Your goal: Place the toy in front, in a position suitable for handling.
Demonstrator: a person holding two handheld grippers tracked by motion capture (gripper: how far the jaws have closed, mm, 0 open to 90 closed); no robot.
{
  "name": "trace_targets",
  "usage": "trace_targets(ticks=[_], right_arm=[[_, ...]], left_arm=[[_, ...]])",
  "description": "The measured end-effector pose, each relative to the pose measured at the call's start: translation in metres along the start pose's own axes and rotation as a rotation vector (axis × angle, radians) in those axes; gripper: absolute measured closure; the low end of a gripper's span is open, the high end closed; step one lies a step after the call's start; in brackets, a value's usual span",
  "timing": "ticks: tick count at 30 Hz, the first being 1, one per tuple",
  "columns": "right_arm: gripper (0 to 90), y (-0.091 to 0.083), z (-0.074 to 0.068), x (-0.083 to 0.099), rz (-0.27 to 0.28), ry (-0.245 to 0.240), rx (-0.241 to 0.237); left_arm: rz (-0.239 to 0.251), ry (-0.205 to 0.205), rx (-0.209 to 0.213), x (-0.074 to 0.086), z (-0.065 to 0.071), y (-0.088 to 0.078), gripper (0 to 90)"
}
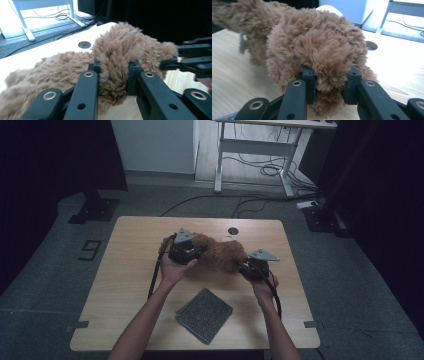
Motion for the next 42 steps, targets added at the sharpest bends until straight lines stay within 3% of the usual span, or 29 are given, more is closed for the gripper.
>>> trace_targets(ticks=[4,8,12,14,19,22,27,29,32,36,40,41,42], right_arm=[[69.0,0.001,-0.002,0.003,-0.007,-0.007,-0.019],[68.9,0.003,0.000,0.015,-0.035,-0.023,-0.008],[68.7,0.011,0.018,0.034,-0.090,0.012,0.016],[68.4,0.011,0.025,0.039,-0.089,0.051,-0.005],[66.9,0.011,0.024,0.038,-0.096,0.031,-0.002],[64.7,0.009,0.026,0.039,-0.094,0.053,-0.011],[55.2,0.001,0.026,0.042,-0.083,0.079,-0.009],[52.8,0.000,0.025,0.042,-0.078,0.079,-0.007],[42.3,-0.006,0.025,0.044,-0.078,0.076,-0.002],[35.3,-0.010,0.023,0.043,-0.069,0.072,0.004],[27.9,-0.018,0.013,0.037,-0.025,0.054,0.015],[27.9,-0.020,0.009,0.034,-0.010,0.049,0.009],[29.0,-0.024,0.000,0.029,0.008,0.037,-0.029]], left_arm=[[0.001,0.026,-0.001,0.005,0.010,-0.010,75.9],[-0.020,0.005,0.025,0.021,0.017,-0.004,75.8],[-0.028,-0.025,0.067,0.036,0.023,0.008,75.3],[-0.026,-0.028,0.071,0.037,0.024,0.011,75.0],[-0.035,-0.045,0.082,0.038,0.021,0.013,73.7],[-0.043,-0.031,0.091,0.042,0.026,0.011,71.4],[-0.048,-0.044,0.092,0.052,0.028,0.008,67.3],[-0.048,-0.054,0.095,0.055,0.027,0.006,66.6],[-0.048,-0.077,0.103,0.062,0.027,0.002,63.0],[-0.053,-0.078,0.095,0.064,0.027,0.000,59.6],[-0.061,-0.082,0.089,0.066,0.028,-0.002,54.4],[-0.060,-0.084,0.090,0.067,0.028,-0.002,54.0],[-0.059,-0.089,0.094,0.067,0.028,-0.002,54.0]])
Point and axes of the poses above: each handheld gripper's, and its own axes: y roughly forward along the jaws, x roughly out of its underside, z roughly to its right, the point moved 5 cm from there along y, roughly forward along the jaws, and after that the axes turned 15 degrees about y, right-handed, at the moved point
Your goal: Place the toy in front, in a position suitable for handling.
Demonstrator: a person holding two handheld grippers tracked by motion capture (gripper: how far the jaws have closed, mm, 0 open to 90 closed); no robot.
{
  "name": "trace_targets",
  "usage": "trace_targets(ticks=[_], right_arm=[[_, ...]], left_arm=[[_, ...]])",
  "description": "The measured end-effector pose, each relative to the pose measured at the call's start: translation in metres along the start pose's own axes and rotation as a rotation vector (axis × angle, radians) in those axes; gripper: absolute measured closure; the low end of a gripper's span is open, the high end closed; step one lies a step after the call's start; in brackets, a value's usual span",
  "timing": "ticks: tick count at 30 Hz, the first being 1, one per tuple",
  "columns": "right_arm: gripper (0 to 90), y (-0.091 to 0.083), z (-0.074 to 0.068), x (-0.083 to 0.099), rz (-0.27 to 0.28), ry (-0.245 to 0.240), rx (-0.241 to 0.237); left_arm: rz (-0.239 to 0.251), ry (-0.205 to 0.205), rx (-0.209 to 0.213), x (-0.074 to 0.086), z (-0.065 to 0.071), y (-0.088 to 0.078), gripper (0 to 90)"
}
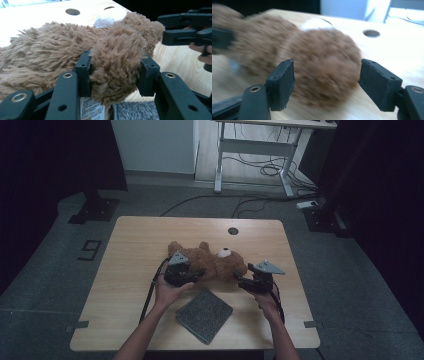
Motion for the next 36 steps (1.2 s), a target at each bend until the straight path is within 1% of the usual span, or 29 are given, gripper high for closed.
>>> trace_targets(ticks=[1,2,3,4,5,6,7,8,9,10,13,14,15,18,19,20,21,22,23,24,25,26,27,29,32,33,34,35,36], right_arm=[[29.5,-0.001,-0.005,-0.001,-0.003,-0.010,-0.023],[29.5,-0.001,-0.005,-0.001,-0.003,-0.010,-0.023],[29.9,-0.001,-0.010,-0.002,-0.010,-0.018,-0.053],[29.9,0.001,-0.021,-0.002,-0.037,-0.032,-0.113],[29.9,0.001,-0.021,-0.002,-0.037,-0.032,-0.113],[29.9,0.003,-0.026,-0.001,-0.049,-0.051,-0.128],[29.6,0.008,-0.031,0.001,-0.072,-0.067,-0.142],[29.5,0.012,-0.031,0.001,-0.075,-0.069,-0.137],[29.6,0.014,-0.029,0.002,-0.075,-0.070,-0.119],[29.8,0.014,-0.027,0.002,-0.063,-0.070,-0.101],[29.7,0.010,-0.020,0.000,-0.025,-0.054,-0.069],[29.7,0.010,-0.020,0.000,-0.025,-0.054,-0.069],[29.1,0.010,-0.016,0.000,-0.021,-0.049,-0.058],[25.2,0.011,-0.005,0.000,-0.028,-0.013,-0.044],[20.4,0.017,-0.003,0.002,-0.051,0.000,-0.061],[20.4,0.017,-0.003,0.002,-0.051,0.000,-0.061],[19.4,0.021,-0.004,0.004,-0.073,-0.006,-0.060],[23.6,0.029,-0.004,0.009,-0.095,-0.033,-0.029],[30.5,0.031,-0.004,0.010,-0.088,-0.044,-0.004],[33.7,0.032,-0.002,0.010,-0.084,-0.043,0.010],[33.7,0.032,-0.002,0.010,-0.084,-0.043,0.010],[38.6,0.032,-0.002,0.010,-0.086,-0.034,0.006],[43.4,0.032,-0.001,0.010,-0.088,-0.038,0.007],[49.9,0.032,0.000,0.009,-0.095,-0.028,0.007],[53.8,0.032,0.001,0.009,-0.097,-0.006,0.008],[54.8,0.032,0.002,0.009,-0.097,0.009,0.004],[54.8,0.032,0.002,0.009,-0.097,0.009,0.004],[54.8,0.032,0.002,0.009,-0.096,0.012,0.001],[54.8,0.031,0.003,0.009,-0.098,0.017,-0.002]], left_arm=[[0.001,0.001,0.003,0.000,0.000,-0.001,54.5],[0.001,0.001,0.003,0.000,0.000,-0.001,54.9],[0.002,0.000,0.003,0.000,0.000,-0.001,54.9],[0.005,-0.002,0.005,0.000,0.001,-0.002,56.7],[0.009,-0.004,0.008,0.000,0.000,-0.002,56.7],[0.014,-0.007,0.012,0.000,0.000,-0.003,58.3],[0.016,-0.009,0.019,0.000,0.000,-0.003,61.3],[0.016,-0.009,0.019,0.000,0.000,-0.003,62.2],[0.014,-0.011,0.022,0.000,0.000,-0.003,62.7],[0.013,-0.010,0.022,0.000,0.000,-0.004,63.1],[0.015,-0.018,0.027,0.002,-0.001,-0.004,63.2],[0.015,-0.018,0.027,0.002,-0.001,-0.004,63.1],[0.018,-0.023,0.027,0.002,-0.001,-0.004,63.1],[0.022,-0.028,0.024,0.002,0.000,-0.004,62.1],[0.022,-0.029,0.022,0.002,0.000,-0.003,61.6],[0.022,-0.028,0.022,0.003,0.001,-0.003,61.6],[0.020,-0.027,0.020,0.003,0.002,-0.003,61.3],[0.014,-0.024,0.021,0.004,0.002,-0.004,60.7],[0.010,-0.022,0.020,0.005,0.002,-0.004,60.5],[0.006,-0.021,0.020,0.006,0.003,-0.005,60.3],[0.006,-0.021,0.020,0.006,0.003,-0.005,59.8],[0.002,-0.021,0.023,0.007,0.003,-0.005,59.8],[-0.004,-0.023,0.023,0.008,0.003,-0.006,58.8],[-0.012,-0.027,0.020,0.009,0.004,-0.009,54.8],[-0.023,-0.016,0.002,0.014,0.006,-0.018,47.5],[-0.029,-0.016,-0.003,0.017,0.007,-0.022,43.0],[-0.035,-0.014,-0.011,0.020,0.008,-0.027,43.0],[-0.042,-0.016,-0.024,0.026,0.009,-0.033,41.5],[-0.047,-0.019,-0.026,0.030,0.010,-0.036,39.0]])
Point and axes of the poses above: each handheld gripper's, and its own axes: y roughly forward along the jaws, x roughly out of its underside, z roughly to its right, the point moved 5 cm from there along y, roughly forward along the jaws, and after that the axes turned 15 degrees about y, right-handed, at the moved point
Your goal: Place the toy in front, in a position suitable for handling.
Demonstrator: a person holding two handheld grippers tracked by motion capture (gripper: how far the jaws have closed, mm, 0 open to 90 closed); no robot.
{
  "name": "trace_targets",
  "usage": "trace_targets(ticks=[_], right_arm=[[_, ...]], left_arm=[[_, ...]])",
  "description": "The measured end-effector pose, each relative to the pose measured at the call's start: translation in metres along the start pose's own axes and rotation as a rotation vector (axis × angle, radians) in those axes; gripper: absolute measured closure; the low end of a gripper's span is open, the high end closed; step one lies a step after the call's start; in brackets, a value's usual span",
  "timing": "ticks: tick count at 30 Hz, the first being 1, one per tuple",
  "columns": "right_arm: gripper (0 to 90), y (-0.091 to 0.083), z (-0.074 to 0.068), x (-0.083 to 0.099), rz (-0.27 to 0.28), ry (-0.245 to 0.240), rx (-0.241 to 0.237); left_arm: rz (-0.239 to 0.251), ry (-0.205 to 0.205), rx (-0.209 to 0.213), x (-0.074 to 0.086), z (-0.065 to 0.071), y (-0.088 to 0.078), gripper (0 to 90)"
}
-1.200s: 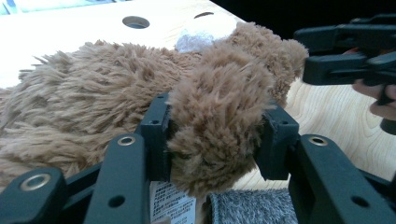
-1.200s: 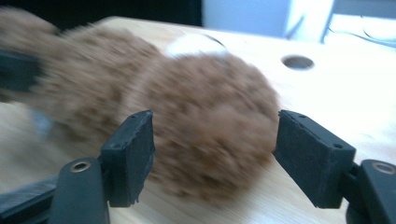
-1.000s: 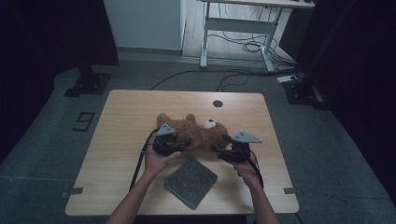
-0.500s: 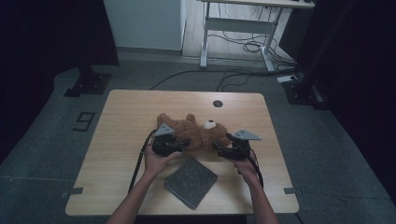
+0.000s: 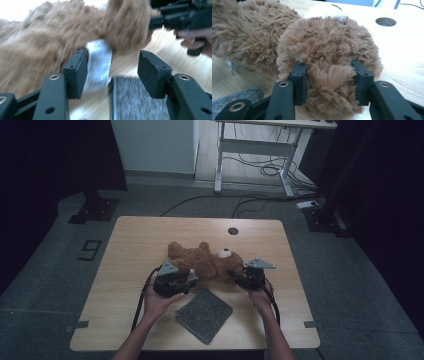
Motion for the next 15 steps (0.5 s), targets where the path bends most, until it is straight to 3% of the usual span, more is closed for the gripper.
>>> trace_targets(ticks=[1,4,6,9,13,15], right_arm=[[54.8,0.000,0.000,0.000,0.000,0.001,-0.001],[54.7,0.000,0.000,0.000,0.004,0.004,-0.003],[54.5,0.000,0.001,0.001,0.012,0.019,-0.011],[54.4,0.000,0.002,0.002,0.016,0.031,-0.020],[54.1,-0.001,0.002,0.003,0.016,0.026,-0.021],[54.1,-0.001,0.004,0.004,0.018,0.031,-0.028]], left_arm=[[-0.013,-0.004,0.006,0.011,0.004,-0.006,37.9],[-0.024,-0.010,0.016,0.020,0.009,-0.008,35.7],[-0.057,-0.006,0.034,0.032,0.017,-0.004,32.7],[-0.091,0.013,0.048,0.035,0.023,0.003,29.9],[-0.095,0.019,0.066,0.034,0.030,0.007,29.0],[-0.103,0.036,0.082,0.034,0.041,0.012,27.5]])
Point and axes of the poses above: each handheld gripper's, and its own axes: y roughly forward along the jaws, x roughly out of its underside, z roughly to its right, the point moved 5 cm from there along y, roughly forward along the jaws, and after that the axes turned 15 degrees about y, right-handed, at the moved point
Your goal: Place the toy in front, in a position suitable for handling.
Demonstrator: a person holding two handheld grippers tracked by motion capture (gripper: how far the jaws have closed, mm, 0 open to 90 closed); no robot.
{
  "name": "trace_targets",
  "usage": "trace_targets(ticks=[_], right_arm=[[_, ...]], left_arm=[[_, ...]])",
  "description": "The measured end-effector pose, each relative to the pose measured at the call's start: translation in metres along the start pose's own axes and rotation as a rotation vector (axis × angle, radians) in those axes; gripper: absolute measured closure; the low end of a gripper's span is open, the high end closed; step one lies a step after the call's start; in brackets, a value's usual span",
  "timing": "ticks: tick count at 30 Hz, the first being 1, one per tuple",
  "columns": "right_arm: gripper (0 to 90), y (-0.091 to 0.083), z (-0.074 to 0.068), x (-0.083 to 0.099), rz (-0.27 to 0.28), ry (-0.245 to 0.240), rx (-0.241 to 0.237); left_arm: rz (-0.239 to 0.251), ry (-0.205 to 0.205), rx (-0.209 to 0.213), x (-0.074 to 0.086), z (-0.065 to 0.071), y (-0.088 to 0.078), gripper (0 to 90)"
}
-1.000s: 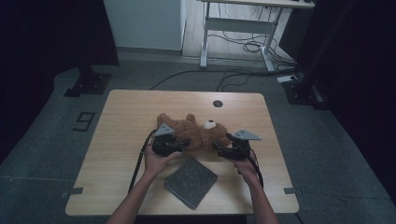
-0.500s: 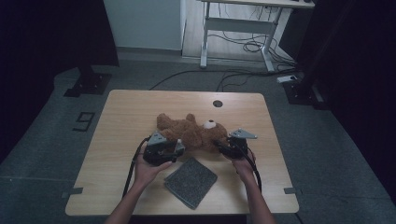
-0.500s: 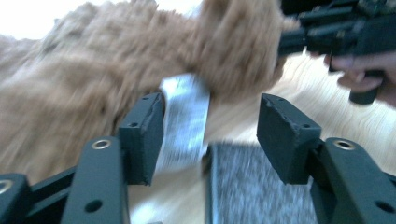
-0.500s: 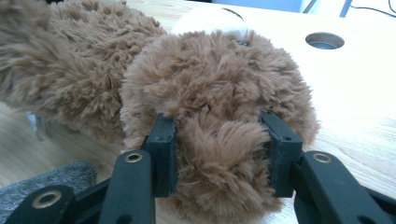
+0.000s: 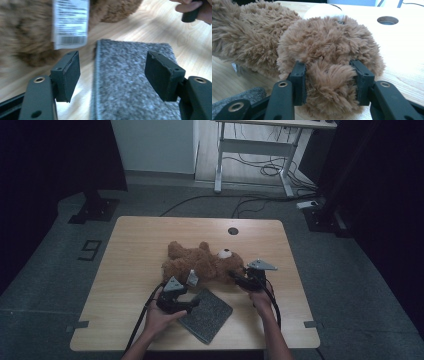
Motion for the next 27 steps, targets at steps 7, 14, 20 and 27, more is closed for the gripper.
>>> trace_targets(ticks=[7,14,20,27], right_arm=[[53.9,0.000,0.001,0.001,0.003,0.002,-0.002],[53.6,-0.001,0.001,0.002,0.004,0.008,-0.003],[53.5,-0.001,0.002,0.002,0.004,0.010,-0.005],[53.3,-0.001,0.002,0.003,0.004,0.013,-0.005]], left_arm=[[-0.033,0.049,0.039,-0.004,0.028,0.018,23.0],[-0.108,0.097,0.055,0.000,0.053,0.044,16.1],[-0.140,0.122,0.030,0.004,0.060,0.051,11.6],[-0.152,0.190,-0.029,0.009,0.064,0.054,12.6]])
Point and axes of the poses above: each handheld gripper's, and its own axes: y roughly forward along the jaws, x roughly out of its underside, z roughly to its right, the point moved 5 cm from there along y, roughly forward along the jaws, and after that the axes turned 15 degrees about y, right-handed, at the moved point
